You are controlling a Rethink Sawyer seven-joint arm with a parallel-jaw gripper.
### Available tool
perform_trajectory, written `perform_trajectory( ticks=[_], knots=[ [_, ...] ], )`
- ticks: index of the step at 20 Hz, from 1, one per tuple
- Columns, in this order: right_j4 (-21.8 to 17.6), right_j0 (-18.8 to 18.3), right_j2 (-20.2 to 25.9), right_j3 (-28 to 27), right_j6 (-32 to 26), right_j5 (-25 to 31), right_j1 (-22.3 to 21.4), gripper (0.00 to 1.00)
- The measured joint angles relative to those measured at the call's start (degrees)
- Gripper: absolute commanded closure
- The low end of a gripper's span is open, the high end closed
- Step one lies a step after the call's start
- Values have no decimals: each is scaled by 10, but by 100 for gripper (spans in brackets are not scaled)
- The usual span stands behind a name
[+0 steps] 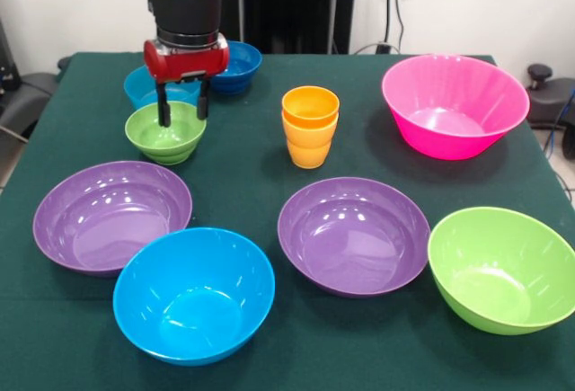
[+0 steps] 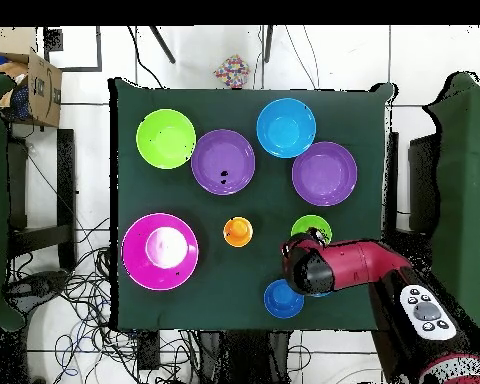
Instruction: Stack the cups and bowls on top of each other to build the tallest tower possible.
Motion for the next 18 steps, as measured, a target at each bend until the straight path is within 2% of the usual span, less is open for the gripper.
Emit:
perform_trajectory(
  ticks=[18],
  knots=[
    [17,-3,4,6,0,0,-10,0]
  ],
)
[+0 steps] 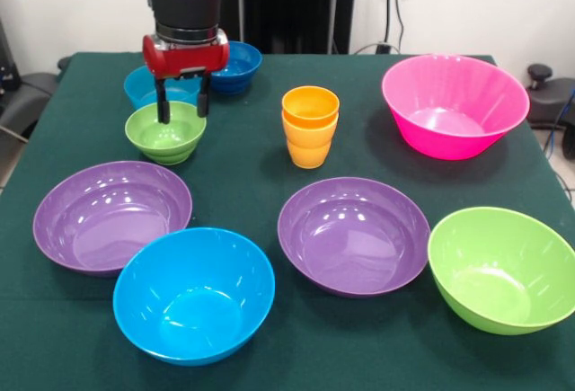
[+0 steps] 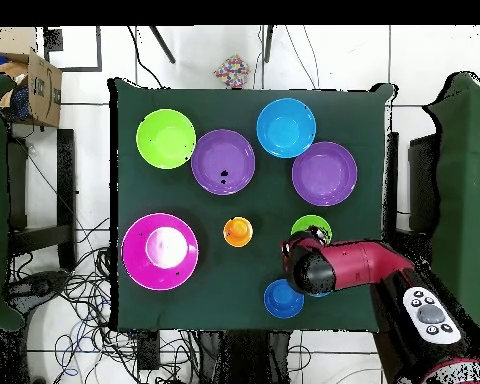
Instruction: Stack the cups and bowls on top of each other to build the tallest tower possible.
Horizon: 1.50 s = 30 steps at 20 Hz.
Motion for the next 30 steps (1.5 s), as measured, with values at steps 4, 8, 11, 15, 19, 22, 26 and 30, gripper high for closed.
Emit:
perform_trajectory(
  ticks=[4,8,11,15,19,22,26,30],
  knots=[
    [0,2,0,2,0,0,0,0],
    [0,4,0,7,0,0,0,0],
    [0,4,0,10,0,0,0,0],
    [0,5,0,10,0,0,5,0],
    [0,6,0,10,0,-4,10,0],
    [0,7,0,10,0,-10,21,0],
    [0,9,-1,10,0,-14,32,0],
    [0,10,-1,10,0,-18,40,0]
  ],
)
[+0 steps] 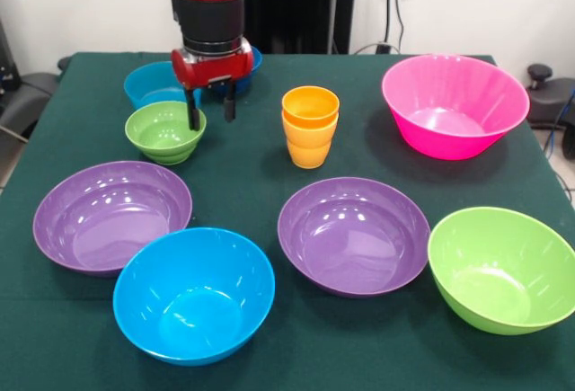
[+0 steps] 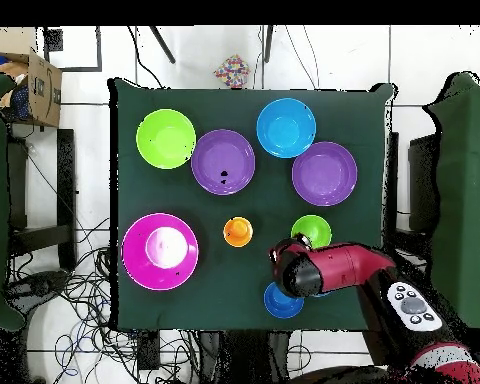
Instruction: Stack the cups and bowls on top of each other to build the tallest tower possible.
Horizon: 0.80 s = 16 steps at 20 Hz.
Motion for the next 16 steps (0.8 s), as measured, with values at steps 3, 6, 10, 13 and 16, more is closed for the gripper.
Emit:
perform_trajectory(
  ticks=[3,6,10,13,16],
  knots=[
    [0,0,0,0,0,-8,7,0],
    [0,0,0,0,0,-18,8,0],
    [0,-1,0,0,0,-24,8,0],
    [0,-2,0,0,0,-24,8,0],
    [0,-3,1,0,0,-24,8,0]
  ],
)
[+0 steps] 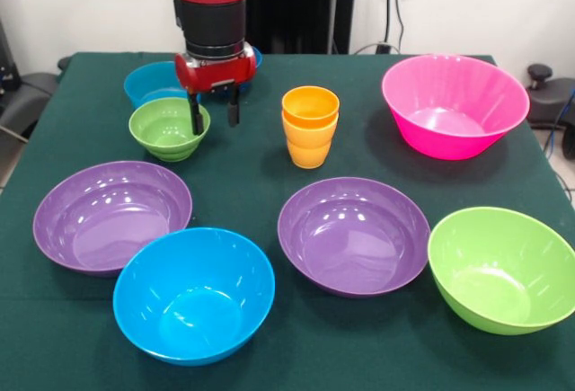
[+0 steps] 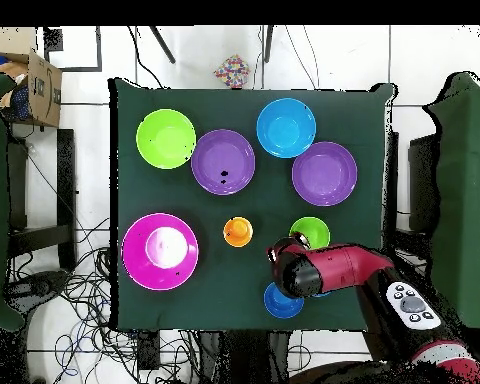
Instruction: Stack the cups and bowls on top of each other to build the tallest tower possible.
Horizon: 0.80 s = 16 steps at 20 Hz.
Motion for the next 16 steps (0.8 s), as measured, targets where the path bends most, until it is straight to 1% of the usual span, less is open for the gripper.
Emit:
perform_trajectory(
  ticks=[10,16],
  knots=[
    [0,0,1,-9,0,0,2,0],
    [0,0,1,-22,0,0,16,0]
  ],
)
